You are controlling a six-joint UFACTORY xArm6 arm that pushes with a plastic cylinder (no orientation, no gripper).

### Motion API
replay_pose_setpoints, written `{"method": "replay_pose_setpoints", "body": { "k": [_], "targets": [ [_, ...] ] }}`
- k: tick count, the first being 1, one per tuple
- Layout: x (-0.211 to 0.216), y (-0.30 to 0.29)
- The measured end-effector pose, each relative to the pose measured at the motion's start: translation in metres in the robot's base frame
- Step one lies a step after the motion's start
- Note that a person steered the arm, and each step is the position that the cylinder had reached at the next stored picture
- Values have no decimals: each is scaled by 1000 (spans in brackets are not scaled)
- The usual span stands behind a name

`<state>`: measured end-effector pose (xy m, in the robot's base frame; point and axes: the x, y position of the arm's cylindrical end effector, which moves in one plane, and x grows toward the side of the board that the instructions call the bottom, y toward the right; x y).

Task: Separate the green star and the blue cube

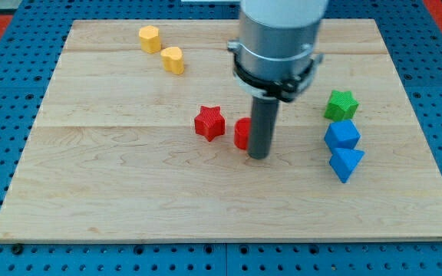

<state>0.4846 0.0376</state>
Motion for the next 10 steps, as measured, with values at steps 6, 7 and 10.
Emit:
{"method": "replay_pose_setpoints", "body": {
  "k": [6,7,10],
  "targets": [
    [-44,167],
    [-86,167],
    [-264,228]
  ]
}}
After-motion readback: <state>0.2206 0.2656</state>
